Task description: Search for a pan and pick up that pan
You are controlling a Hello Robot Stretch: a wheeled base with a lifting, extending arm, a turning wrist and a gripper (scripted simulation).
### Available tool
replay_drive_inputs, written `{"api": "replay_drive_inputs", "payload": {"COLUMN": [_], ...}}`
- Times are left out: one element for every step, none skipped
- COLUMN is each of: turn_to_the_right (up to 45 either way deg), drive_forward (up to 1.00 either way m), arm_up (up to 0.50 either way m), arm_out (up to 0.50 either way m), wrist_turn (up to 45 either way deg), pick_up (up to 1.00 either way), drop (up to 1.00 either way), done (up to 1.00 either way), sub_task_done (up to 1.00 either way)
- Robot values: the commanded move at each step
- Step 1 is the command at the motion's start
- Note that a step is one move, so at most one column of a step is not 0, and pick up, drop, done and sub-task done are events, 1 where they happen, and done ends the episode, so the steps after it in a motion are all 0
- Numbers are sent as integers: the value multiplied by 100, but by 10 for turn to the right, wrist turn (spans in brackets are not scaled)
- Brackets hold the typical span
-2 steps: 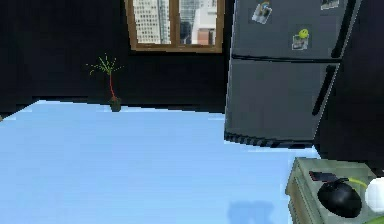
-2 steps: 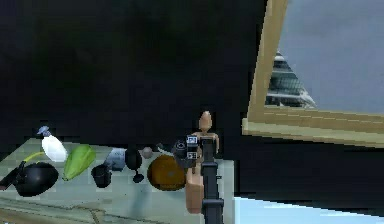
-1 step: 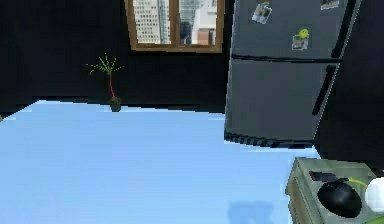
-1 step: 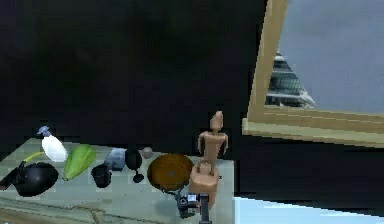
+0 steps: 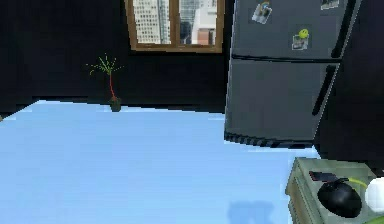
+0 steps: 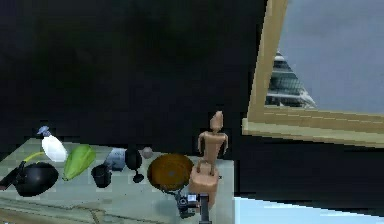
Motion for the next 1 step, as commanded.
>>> {"api": "replay_drive_inputs", "payload": {"turn_to_the_right": [0], "drive_forward": [0], "arm_up": [10], "arm_out": [0], "wrist_turn": [0], "pick_up": [0], "drop": [0], "done": [0], "sub_task_done": [0]}}
